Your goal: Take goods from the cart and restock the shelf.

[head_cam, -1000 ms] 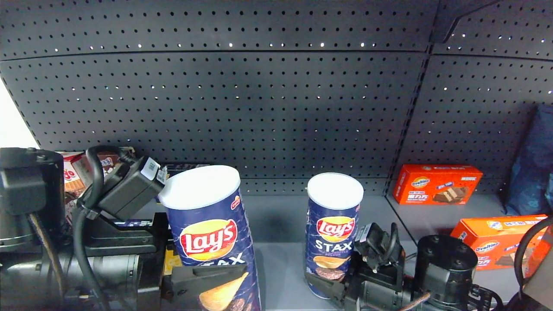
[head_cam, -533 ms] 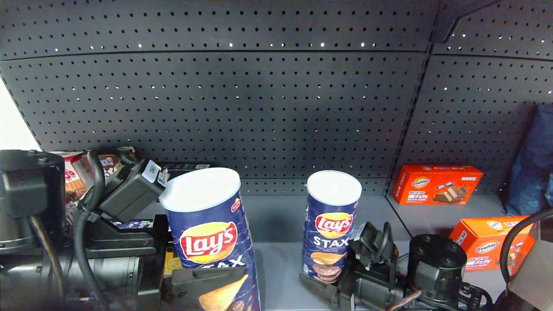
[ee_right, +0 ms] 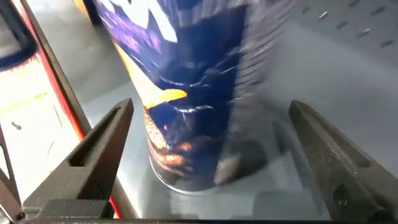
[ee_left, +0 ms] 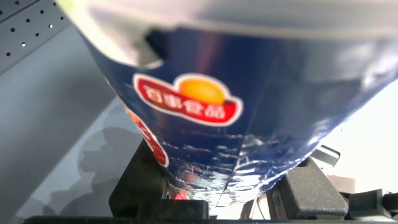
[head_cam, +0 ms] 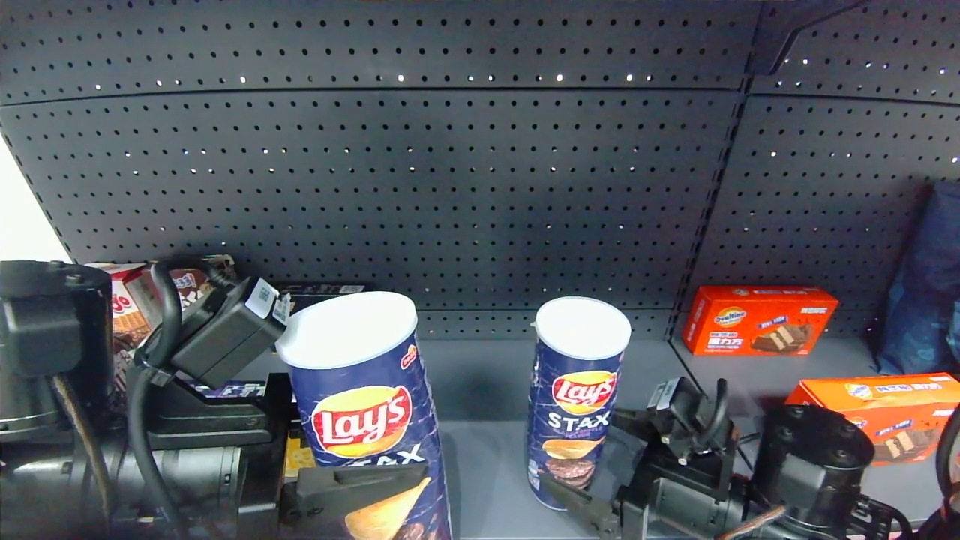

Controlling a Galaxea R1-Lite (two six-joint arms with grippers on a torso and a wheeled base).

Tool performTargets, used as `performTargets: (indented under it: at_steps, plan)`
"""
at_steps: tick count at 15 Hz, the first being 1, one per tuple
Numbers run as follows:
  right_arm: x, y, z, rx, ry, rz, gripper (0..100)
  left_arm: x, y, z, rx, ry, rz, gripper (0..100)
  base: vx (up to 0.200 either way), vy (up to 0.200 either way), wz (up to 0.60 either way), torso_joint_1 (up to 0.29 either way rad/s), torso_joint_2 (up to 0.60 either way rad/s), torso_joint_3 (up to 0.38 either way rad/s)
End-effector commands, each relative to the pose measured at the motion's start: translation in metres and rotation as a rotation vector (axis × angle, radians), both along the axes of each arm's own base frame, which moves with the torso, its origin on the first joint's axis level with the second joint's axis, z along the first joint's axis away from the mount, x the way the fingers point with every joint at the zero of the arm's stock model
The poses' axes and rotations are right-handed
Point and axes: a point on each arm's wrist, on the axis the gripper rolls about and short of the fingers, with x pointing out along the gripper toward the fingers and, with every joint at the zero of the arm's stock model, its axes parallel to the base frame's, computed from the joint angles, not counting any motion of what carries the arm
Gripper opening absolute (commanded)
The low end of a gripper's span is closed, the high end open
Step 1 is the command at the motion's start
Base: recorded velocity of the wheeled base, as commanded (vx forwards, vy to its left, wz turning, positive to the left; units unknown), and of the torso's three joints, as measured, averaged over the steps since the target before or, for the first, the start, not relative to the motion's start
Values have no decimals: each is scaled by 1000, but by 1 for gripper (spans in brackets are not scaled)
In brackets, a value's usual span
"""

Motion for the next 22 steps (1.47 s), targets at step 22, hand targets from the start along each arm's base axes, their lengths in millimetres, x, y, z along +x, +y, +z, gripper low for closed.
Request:
performTargets:
  at_steps: [22]
  plan:
    - [-104,-158,85,101,-457,-678,100,5,4,4,6,-19,65,0,0,0,0,0,0,0]
